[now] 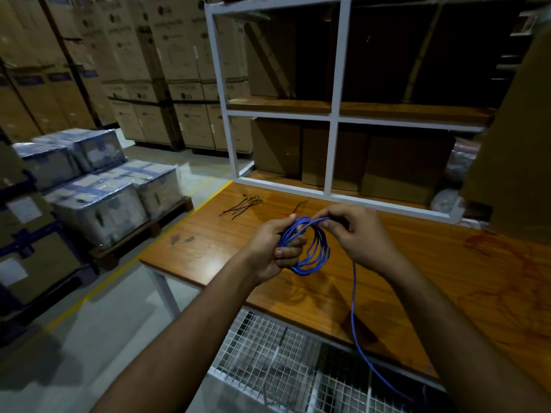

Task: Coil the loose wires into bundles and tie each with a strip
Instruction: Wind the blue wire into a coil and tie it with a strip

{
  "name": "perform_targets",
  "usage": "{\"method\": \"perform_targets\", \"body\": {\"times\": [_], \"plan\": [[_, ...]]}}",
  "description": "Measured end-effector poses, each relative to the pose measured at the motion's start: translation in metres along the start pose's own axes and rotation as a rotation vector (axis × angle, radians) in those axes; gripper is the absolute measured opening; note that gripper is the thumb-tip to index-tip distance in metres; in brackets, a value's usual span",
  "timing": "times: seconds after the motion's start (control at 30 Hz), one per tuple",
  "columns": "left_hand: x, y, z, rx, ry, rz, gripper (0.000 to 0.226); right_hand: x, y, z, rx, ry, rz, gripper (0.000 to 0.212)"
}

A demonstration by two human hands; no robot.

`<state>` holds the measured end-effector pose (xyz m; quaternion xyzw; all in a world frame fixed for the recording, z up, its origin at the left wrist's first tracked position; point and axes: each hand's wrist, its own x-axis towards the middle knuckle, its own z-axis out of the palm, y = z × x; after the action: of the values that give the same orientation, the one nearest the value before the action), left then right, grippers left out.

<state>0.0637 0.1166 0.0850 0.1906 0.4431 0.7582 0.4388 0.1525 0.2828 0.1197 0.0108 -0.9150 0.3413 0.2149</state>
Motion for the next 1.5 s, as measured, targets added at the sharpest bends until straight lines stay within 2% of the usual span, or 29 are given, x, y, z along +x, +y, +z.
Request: {"method": "perform_targets", "body": {"times": [0.07,0.13,0.2,0.23,0.37,0.47,0.53,0.63,0.7,0.77,0.87,0.97,1.0,1.07,1.13,1.2,1.27,1.3,1.37,1.43,1.5], "plan": [[-0.002,-0.001,0.001,0.017,-0.054,-0.025,0.033,0.007,-0.001,-0.005,0.01,0.071,0.036,0.004],[-0.004,0.0,0.001,-0.012,-0.117,-0.042,0.034,0.016,0.005,-0.009,0.109,0.076,0.18,0.028],[-0.006,0.004,-0.002,-0.054,-0.151,-0.054,0.036,0.021,0.011,-0.011,0.259,-0.022,0.358,0.046],[-0.007,0.006,-0.003,-0.073,-0.165,-0.056,0.037,0.021,0.016,-0.009,0.305,-0.089,0.41,0.048],[-0.011,0.019,-0.009,-0.197,-0.144,0.03,0.034,0.006,0.041,0.007,0.424,-0.217,0.414,0.029],[-0.01,0.031,-0.014,-0.239,-0.003,0.156,0.037,-0.012,0.047,0.022,0.437,-0.232,0.322,0.023],[-0.008,0.036,-0.016,-0.232,0.098,0.219,0.038,-0.024,0.047,0.037,0.249,-0.234,0.254,0.021],[-0.002,0.042,-0.02,-0.196,0.203,0.298,0.037,-0.043,0.039,0.054,-0.246,-0.346,0.183,0.023],[0.002,0.042,-0.023,-0.158,0.242,0.311,0.036,-0.052,0.019,0.051,-0.385,-0.441,0.086,0.039],[0.005,0.036,-0.022,-0.125,0.269,0.29,0.036,-0.054,-0.005,0.043,-0.41,-0.501,-0.059,0.055],[0.007,0.023,-0.014,-0.005,0.309,0.263,0.036,-0.048,-0.033,0.025,-0.489,-0.34,-0.229,0.046],[0.005,0.008,-0.001,0.108,0.298,0.231,0.036,-0.037,-0.037,0.011,-0.408,-0.039,-0.34,0.015],[0.004,0.004,0.002,0.114,0.27,0.21,0.036,-0.033,-0.034,0.008,-0.363,0.059,-0.347,0.006],[0.002,-0.002,0.007,0.106,0.225,0.163,0.036,-0.023,-0.028,0.006,-0.295,0.171,-0.246,0.012],[0.001,-0.004,0.008,0.037,0.169,0.125,0.035,-0.015,-0.022,0.004,-0.232,0.115,-0.112,0.011],[0.0,-0.003,0.007,-0.046,0.113,0.108,0.034,-0.011,-0.018,-0.002,-0.167,-0.066,-0.032,0.011],[-0.003,-0.003,0.004,-0.086,0.096,0.092,0.032,-0.009,-0.015,-0.012,-0.131,-0.204,-0.04,0.026],[-0.005,-0.003,0.002,-0.091,0.097,0.08,0.032,-0.008,-0.014,-0.017,-0.116,-0.217,-0.057,0.03],[-0.009,-0.005,0.002,-0.077,0.08,0.048,0.032,-0.004,-0.014,-0.024,-0.117,-0.125,-0.091,0.026],[-0.011,-0.008,0.004,-0.055,0.027,0.016,0.034,0.004,-0.015,-0.027,-0.189,0.03,-0.123,0.011],[-0.013,-0.009,0.007,-0.055,-0.036,-0.006,0.037,0.014,-0.013,-0.026,-0.217,0.099,-0.156,0.008]]}}
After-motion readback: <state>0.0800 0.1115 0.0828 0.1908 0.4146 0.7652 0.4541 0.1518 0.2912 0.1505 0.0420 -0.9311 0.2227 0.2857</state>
